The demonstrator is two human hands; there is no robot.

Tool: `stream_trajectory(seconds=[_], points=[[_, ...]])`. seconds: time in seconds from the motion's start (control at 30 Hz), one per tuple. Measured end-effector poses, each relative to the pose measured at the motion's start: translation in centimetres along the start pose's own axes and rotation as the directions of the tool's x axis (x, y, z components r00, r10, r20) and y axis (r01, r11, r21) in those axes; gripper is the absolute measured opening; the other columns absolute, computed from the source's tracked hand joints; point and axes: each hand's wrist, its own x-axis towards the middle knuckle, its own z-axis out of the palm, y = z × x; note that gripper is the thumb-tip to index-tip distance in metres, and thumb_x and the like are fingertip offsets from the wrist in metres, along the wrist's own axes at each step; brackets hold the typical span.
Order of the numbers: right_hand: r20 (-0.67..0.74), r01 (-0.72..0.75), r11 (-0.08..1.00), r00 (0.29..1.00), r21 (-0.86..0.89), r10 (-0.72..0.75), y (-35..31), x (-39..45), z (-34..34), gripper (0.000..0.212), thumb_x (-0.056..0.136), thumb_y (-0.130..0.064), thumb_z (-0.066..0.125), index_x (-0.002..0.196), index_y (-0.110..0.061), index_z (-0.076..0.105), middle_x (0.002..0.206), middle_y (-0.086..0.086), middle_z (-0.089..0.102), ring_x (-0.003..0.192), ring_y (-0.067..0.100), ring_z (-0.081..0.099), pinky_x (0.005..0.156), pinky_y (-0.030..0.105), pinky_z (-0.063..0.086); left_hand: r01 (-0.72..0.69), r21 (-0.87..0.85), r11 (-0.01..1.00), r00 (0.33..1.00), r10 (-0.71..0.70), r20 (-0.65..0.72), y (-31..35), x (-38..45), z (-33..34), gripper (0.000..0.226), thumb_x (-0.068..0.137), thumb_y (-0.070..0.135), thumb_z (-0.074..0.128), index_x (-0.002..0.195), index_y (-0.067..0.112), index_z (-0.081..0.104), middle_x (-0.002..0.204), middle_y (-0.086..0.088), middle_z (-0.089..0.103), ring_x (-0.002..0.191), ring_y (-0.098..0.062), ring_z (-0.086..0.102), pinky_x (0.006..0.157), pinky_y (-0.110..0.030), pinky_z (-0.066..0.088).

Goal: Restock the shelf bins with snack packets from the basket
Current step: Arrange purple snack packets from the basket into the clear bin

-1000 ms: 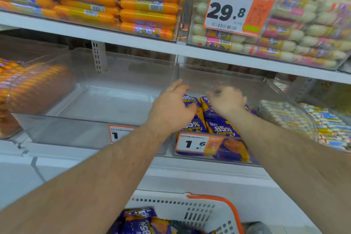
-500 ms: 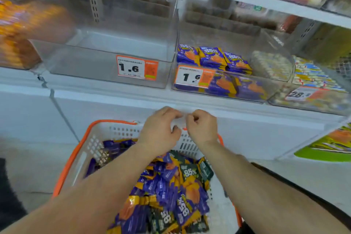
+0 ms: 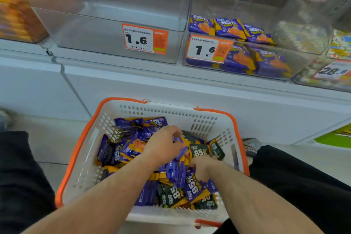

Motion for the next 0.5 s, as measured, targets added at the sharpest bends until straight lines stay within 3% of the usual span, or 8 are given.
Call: stream_trajectory(seconds=[0.07, 0.1, 0.2, 0.27, 0.3, 0.37, 0.43, 0.5], points=[[-0.007, -0.002, 0.999, 1.0, -0.036, 0.001, -0.2, -0.2, 0.0, 0.029, 0.085, 0.001, 0.048, 0.109, -0.013, 0.057, 0.104, 0.013, 0.056, 0.107, 0.034, 0.048, 0.094, 0.042, 0.037, 0.004, 0.005, 1.0, 1.0, -0.004, 0.004, 0.0, 0.1, 0.1, 0.033, 0.094, 0.017, 0.055, 0.127, 0.021, 0.056, 0.116, 0.006, 0.052, 0.099, -0.011, 0.051, 0.087, -0.028, 0.046], [-0.002, -0.017, 0.999, 1.0, -0.046, 0.017, -0.4, -0.3, -0.1, 0.026, 0.087, 0.001, 0.049, 0.109, -0.012, 0.057, 0.11, 0.014, 0.058, 0.111, 0.034, 0.048, 0.098, 0.044, 0.037, 0.007, 0.009, 1.0, 1.0, -0.007, 0.01, 0.1, 0.2, 0.1, 0.033, 0.095, 0.016, 0.055, 0.127, 0.021, 0.056, 0.114, 0.007, 0.051, 0.098, -0.012, 0.051, 0.086, -0.028, 0.046], [0.079, -0.071, 0.996, 0.994, -0.053, 0.075, 0.0, 0.2, 0.6, 0.041, 0.093, -0.012, 0.056, 0.134, -0.006, 0.052, 0.138, 0.015, 0.049, 0.127, 0.036, 0.044, 0.107, 0.05, 0.037, 0.037, -0.003, 0.999, 0.999, -0.036, 0.027, -0.1, 0.1, 0.2, 0.032, 0.095, 0.017, 0.055, 0.126, 0.022, 0.057, 0.117, 0.006, 0.053, 0.102, -0.013, 0.053, 0.088, -0.031, 0.048], [0.123, -0.09, 0.996, 0.989, 0.024, 0.087, 0.1, -0.8, -0.3, 0.048, 0.096, -0.017, 0.056, 0.142, -0.008, 0.046, 0.144, 0.014, 0.045, 0.13, 0.034, 0.045, 0.101, 0.042, 0.044, 0.072, -0.036, 0.997, 0.997, -0.07, 0.031, -0.4, 0.0, 0.1, 0.031, 0.095, 0.017, 0.055, 0.125, 0.024, 0.056, 0.116, 0.007, 0.054, 0.1, -0.014, 0.055, 0.085, -0.031, 0.05], [0.108, -0.106, 0.991, 0.989, 0.081, 0.097, 0.3, -1.1, -1.0, 0.044, 0.097, -0.015, 0.054, 0.14, -0.006, 0.049, 0.142, 0.015, 0.049, 0.122, 0.033, 0.053, 0.091, 0.036, 0.049, 0.091, -0.059, 0.994, 0.996, -0.089, 0.03, -0.7, 0.0, 0.1, 0.031, 0.096, 0.016, 0.054, 0.126, 0.024, 0.056, 0.117, 0.007, 0.054, 0.099, -0.015, 0.056, 0.081, -0.031, 0.05], [0.022, -0.082, 0.983, 0.997, 0.166, 0.079, 0.7, -2.0, -2.7, 0.036, 0.094, -0.007, 0.056, 0.13, 0.001, 0.056, 0.13, 0.019, 0.059, 0.087, 0.029, 0.064, 0.066, 0.033, 0.055, 0.13, -0.122, 0.984, 0.992, -0.128, 0.022, -1.4, 0.1, 0.1, 0.033, 0.097, 0.015, 0.051, 0.129, 0.025, 0.053, 0.129, 0.005, 0.054, 0.097, -0.012, 0.055, 0.074, -0.028, 0.049], [-0.087, -0.061, 0.969, 0.993, 0.239, 0.084, 1.3, -2.4, -4.3, 0.035, 0.086, -0.004, 0.064, 0.121, 0.001, 0.062, 0.12, 0.019, 0.065, 0.086, 0.027, 0.066, 0.066, 0.04, 0.057, 0.167, -0.169, 0.971, 0.986, -0.166, 0.022, -1.9, 0.1, 0.0, 0.036, 0.1, 0.017, 0.05, 0.135, 0.024, 0.049, 0.139, 0.003, 0.051, 0.093, -0.007, 0.055, 0.071, -0.024, 0.047], [-0.197, 0.025, 0.953, 0.98, 0.301, 0.037, 1.5, -3.2, -6.2, 0.018, 0.09, -0.005, 0.061, 0.108, -0.004, 0.064, 0.108, 0.013, 0.066, 0.087, 0.021, 0.062, 0.071, 0.039, 0.051, 0.197, -0.176, 0.964, 0.98, -0.191, 0.05, -2.2, 0.0, 0.1, 0.04, 0.101, 0.025, 0.049, 0.141, 0.023, 0.044, 0.143, 0.002, 0.049, 0.099, -0.006, 0.057, 0.077, -0.025, 0.047]])
